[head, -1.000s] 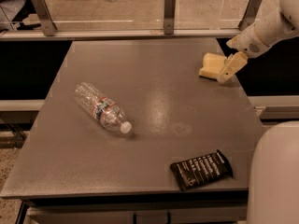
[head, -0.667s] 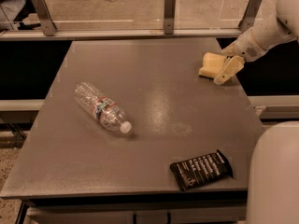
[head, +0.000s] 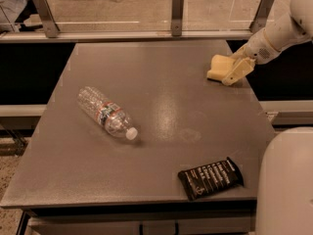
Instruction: Pick sponge
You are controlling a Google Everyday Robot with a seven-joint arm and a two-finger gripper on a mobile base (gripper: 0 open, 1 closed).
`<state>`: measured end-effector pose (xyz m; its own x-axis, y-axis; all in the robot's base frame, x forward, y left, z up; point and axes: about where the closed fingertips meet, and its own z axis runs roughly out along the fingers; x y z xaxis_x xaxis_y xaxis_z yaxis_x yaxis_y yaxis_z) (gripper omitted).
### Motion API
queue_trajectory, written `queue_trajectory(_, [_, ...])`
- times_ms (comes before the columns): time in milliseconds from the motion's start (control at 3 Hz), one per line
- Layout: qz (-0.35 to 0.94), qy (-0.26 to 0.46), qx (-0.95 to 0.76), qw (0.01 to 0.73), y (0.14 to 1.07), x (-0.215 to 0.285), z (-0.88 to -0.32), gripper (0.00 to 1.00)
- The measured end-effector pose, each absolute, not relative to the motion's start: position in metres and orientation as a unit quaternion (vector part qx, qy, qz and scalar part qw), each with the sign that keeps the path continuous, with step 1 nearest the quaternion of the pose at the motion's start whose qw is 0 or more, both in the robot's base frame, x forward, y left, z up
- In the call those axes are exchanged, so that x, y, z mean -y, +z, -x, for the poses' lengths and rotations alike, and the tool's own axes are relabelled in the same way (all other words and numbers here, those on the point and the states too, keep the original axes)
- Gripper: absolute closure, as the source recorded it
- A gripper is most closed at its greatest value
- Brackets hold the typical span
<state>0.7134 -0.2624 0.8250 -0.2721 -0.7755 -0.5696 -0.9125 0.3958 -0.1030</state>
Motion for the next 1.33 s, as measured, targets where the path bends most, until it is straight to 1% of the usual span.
queue_trajectory(333, [0.536, 0.123, -0.788, 0.278, 0.83, 0.262, -0.713, 0.88])
queue_trajectory(667, [0.544, 0.176, -0.757, 0.317, 0.85, 0.244, -0.699, 1.0])
queue_trajectory(1000, [0.553, 0.235, -0.706, 0.374, 0.888, 0.225, -0.676, 1.0])
queue_trajectory(1333, [0.56, 0.257, -0.674, 0.407, 0.926, 0.212, -0.652, 1.0])
